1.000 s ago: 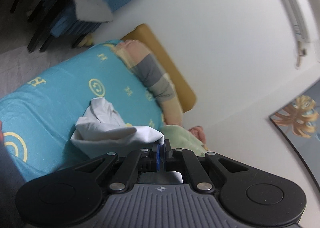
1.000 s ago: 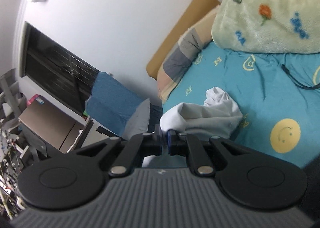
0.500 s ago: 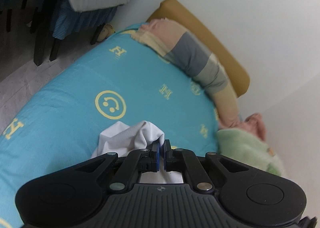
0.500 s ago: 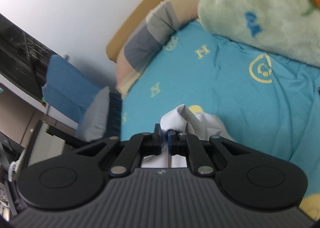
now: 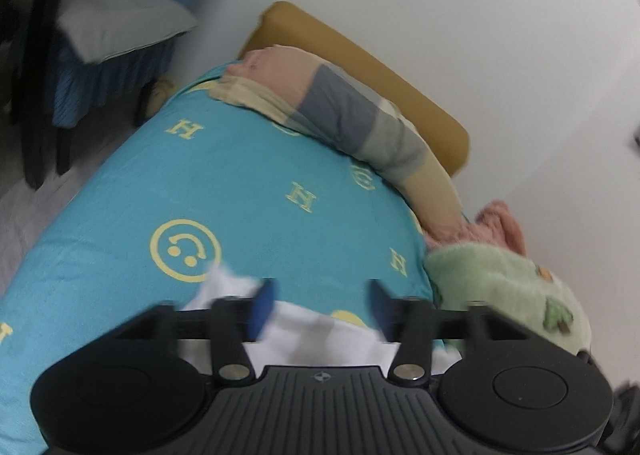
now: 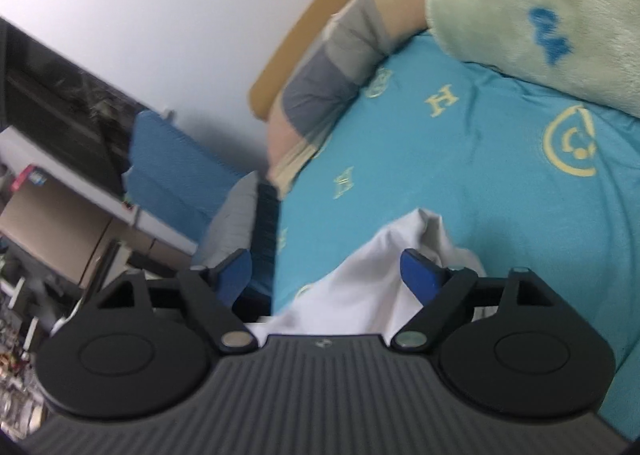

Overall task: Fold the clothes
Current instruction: 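Release the bundle with the left gripper and withdraw above it, then grasp the folded white shirt bundle with the right gripper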

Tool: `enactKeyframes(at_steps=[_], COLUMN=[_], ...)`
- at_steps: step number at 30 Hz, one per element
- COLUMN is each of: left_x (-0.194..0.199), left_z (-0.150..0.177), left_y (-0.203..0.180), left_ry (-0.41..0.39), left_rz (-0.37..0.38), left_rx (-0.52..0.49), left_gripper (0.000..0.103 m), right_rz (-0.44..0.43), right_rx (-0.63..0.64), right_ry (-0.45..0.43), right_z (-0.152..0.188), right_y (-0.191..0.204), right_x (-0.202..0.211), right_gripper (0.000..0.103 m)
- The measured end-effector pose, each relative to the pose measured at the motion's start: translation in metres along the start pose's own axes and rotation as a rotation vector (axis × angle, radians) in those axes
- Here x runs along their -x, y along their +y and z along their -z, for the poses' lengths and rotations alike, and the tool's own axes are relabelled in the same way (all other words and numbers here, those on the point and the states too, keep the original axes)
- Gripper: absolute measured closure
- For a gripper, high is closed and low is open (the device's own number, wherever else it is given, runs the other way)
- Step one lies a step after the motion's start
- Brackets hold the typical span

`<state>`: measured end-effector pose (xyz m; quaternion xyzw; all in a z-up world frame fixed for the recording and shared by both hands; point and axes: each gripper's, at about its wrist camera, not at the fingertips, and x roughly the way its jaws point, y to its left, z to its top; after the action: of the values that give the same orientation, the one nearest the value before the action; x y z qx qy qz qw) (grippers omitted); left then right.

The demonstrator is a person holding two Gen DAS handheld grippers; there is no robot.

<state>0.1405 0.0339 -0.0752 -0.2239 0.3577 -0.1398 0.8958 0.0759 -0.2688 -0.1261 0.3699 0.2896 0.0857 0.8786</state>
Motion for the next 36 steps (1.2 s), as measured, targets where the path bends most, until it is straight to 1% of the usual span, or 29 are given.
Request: enactKeyframes(at_steps=[1,4,5,6,7,8,9,10,12,14,16,18,20,22,25,28,31,34,36], left_x=[0.002,0.008,0.004,-0.001,-0.005,-0.011,-0.019,-0.028,-0.045,-0.062,-0.077,-0.081,-0.074,-0.064,-0.045,-0.021,-0.002,-0.006,-0.012], left_z=[0.001,0.015,0.019,0.023,0.027,0.029,0.031,0.032,0.034,0.039,0.047,0.053,0.055,0.055,0.058,0.064,0.072,0.075,0.078], left_y=[-0.004,-0.016,-0.018,-0.019,-0.021,-0.022,-0.021,-0.021,-0.019,-0.015,-0.010,-0.009,-0.012,-0.015,-0.019,-0.025,-0.034,-0.033,-0.031], left_ry=[0.004,0.016,0.028,0.041,0.053,0.064,0.067,0.064,0.067,0.094,0.123,0.130,0.123,0.113,0.101,0.110,0.107,0.124,0.144], left_rz=[0.002,-0.030,-0.054,-0.077,-0.101,-0.119,-0.132,-0.147,-0.196,-0.232,-0.248,-0.267,-0.259,-0.244,-0.222,-0.201,-0.203,-0.198,-0.203], left_rx=[-0.028,-0.119,-0.147,-0.174,-0.202,-0.220,-0.229,-0.239,-0.257,-0.266,-0.296,-0.324,-0.321,-0.312,-0.290,-0.267,-0.302,-0.265,-0.248], left_gripper=[0.025,0.021,0.020,0.020,0.020,0.020,0.020,0.020,0.021,0.022,0.024,0.025,0.025,0.025,0.025,0.025,0.025,0.024,0.024], right_rz=[-0.005,-0.021,-0.017,0.009,0.032,0.055,0.079,0.109,0.175,0.206,0.212,0.219,0.224,0.217,0.208,0.198,0.204,0.223,0.236], right_rx=[0.018,0.073,0.104,0.161,0.207,0.249,0.279,0.313,0.397,0.440,0.439,0.438,0.436,0.428,0.416,0.404,0.414,0.424,0.431], right_ry=[-0.003,-0.010,-0.012,-0.008,0.008,0.026,0.047,0.058,0.058,0.061,0.073,0.086,0.096,0.096,0.094,0.093,0.107,0.125,0.138], right_z=[0.001,0.003,0.005,0.009,0.012,0.014,0.015,0.016,0.018,0.020,0.021,0.023,0.024,0.028,0.032,0.037,0.042,0.047,0.051], right_y=[0.003,0.011,0.014,0.018,0.021,0.023,0.022,0.022,0.020,0.014,0.010,0.007,0.004,0.008,0.015,0.021,0.026,0.025,0.025], right_x=[0.002,0.009,0.010,0.008,0.002,-0.006,-0.017,-0.029,-0.053,-0.072,-0.076,-0.080,-0.081,-0.066,-0.044,-0.022,-0.008,-0.009,-0.010], right_gripper=[0.019,0.019,0.025,0.031,0.043,0.057,0.061,0.068,0.071,0.073,0.073,0.074,0.074,0.071,0.071,0.071,0.071,0.071,0.073])
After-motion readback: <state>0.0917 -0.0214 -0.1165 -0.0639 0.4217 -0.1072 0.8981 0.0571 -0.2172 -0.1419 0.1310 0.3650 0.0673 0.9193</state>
